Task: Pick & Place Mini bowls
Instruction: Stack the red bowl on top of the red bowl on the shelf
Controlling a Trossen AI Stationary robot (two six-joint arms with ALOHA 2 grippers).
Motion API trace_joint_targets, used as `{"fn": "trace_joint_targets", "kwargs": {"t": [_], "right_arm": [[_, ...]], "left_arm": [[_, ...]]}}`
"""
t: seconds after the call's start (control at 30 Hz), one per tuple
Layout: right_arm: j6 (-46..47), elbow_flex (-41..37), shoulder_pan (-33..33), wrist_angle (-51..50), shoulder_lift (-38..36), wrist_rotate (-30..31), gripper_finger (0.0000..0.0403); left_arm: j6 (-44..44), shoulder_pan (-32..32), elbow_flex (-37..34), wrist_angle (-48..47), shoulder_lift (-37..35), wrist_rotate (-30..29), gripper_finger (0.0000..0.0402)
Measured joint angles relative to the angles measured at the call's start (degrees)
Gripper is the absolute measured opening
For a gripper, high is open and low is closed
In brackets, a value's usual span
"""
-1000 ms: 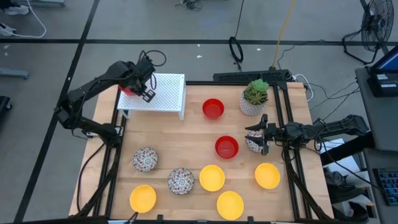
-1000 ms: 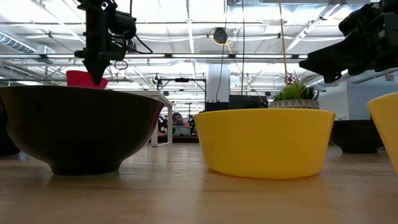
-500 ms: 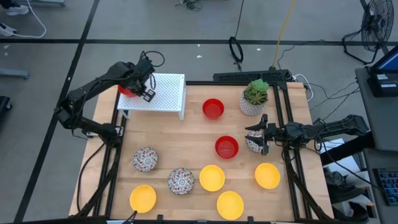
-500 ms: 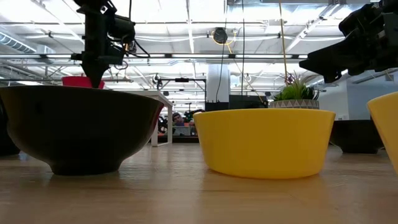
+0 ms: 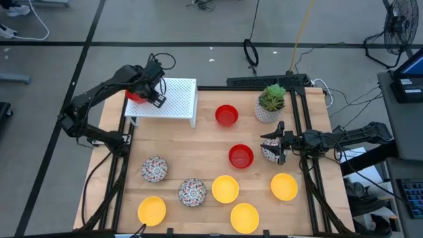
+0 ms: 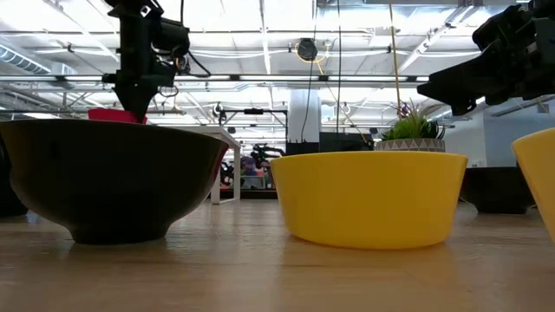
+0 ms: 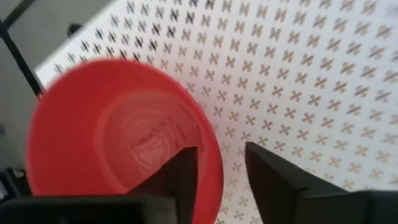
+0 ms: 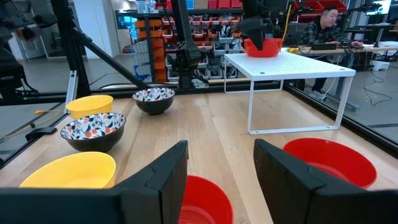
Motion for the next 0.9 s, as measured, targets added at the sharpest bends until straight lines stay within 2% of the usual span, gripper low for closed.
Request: {"fn": "trace_joint_targets", "kwargs": {"t": [0.17,0.27,0.37,0.6,0.8,0.9], "right_arm": [[0.0,0.0,0.0,0.0,0.0,0.0,0.0171],[0.0,0.0,0.0,0.0,0.0,0.0,0.0171],[0.0,0.0,0.0,0.0,0.0,0.0,0.0171],[0.0,0.0,0.0,0.0,0.0,0.0,0.0171],[0.0,0.0,0.0,0.0,0.0,0.0,0.0171],[0.0,0.0,0.0,0.0,0.0,0.0,0.0171]], "left_arm": [[1.2,-0.3,5.3,-1.4,0.0,0.0,0.0172],[1.2,-0.9,9.1,-2.4,0.0,0.0,0.0173],[1.2,-2.4,12.0,-1.1,-0.1,2.5,0.0165],[3.9,-12.0,11.3,17.5,0.5,12.4,0.014],[11.4,-24.1,9.6,33.0,5.8,12.6,0.0148],[14.8,-28.9,9.5,37.5,10.3,12.4,0.016]]}}
